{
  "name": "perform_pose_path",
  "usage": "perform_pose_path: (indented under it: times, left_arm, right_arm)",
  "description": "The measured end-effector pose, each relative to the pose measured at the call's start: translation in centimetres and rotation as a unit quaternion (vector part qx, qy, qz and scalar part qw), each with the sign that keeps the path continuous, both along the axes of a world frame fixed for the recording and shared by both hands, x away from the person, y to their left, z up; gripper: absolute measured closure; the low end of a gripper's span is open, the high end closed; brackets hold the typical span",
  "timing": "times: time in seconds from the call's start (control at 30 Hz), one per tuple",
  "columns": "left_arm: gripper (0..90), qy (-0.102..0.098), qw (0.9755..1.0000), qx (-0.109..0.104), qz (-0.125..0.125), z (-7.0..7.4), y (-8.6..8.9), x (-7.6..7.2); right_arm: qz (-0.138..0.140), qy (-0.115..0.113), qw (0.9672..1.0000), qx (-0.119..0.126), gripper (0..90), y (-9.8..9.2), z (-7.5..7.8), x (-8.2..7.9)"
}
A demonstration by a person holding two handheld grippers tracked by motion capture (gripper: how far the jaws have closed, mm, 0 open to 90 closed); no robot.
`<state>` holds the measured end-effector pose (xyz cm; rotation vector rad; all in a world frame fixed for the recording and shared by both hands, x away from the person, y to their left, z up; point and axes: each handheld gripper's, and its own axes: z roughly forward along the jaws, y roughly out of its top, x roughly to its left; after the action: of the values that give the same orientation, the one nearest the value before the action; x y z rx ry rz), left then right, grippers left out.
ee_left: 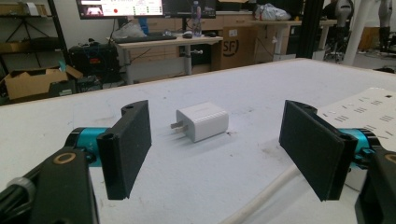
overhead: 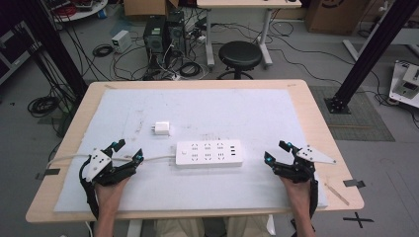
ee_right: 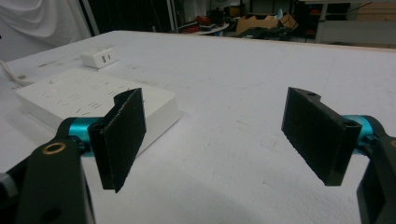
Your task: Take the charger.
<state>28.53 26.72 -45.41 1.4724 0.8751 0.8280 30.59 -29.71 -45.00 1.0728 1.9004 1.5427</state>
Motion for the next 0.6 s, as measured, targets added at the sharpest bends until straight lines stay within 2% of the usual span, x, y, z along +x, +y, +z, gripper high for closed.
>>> perform_pose_path:
  times: [0.23,0.43,0.57,0.6]
  left_arm:
    - [23.8,0.003,1.0,0.006,0.001,0.03,-0.14,0.06]
    - [23.4,-0.005,0.9999,0.012,0.005,0.01,-0.22,-0.06]
    - [23.4,-0.004,1.0,0.008,0.004,0.0,-0.15,-0.1]
    - [23.4,-0.005,0.9999,0.01,0.003,0.0,-0.18,-0.08]
  right_arm:
    - [-0.002,0.003,1.0,0.001,21.7,0.03,0.01,-0.07]
    - [-0.003,-0.014,0.9999,-0.002,21.5,0.03,-0.03,-0.23]
    - [-0.006,-0.009,0.9999,0.0,21.5,0.09,-0.03,-0.32]
    - [-0.005,-0.015,0.9999,-0.002,21.5,0.05,-0.04,-0.28]
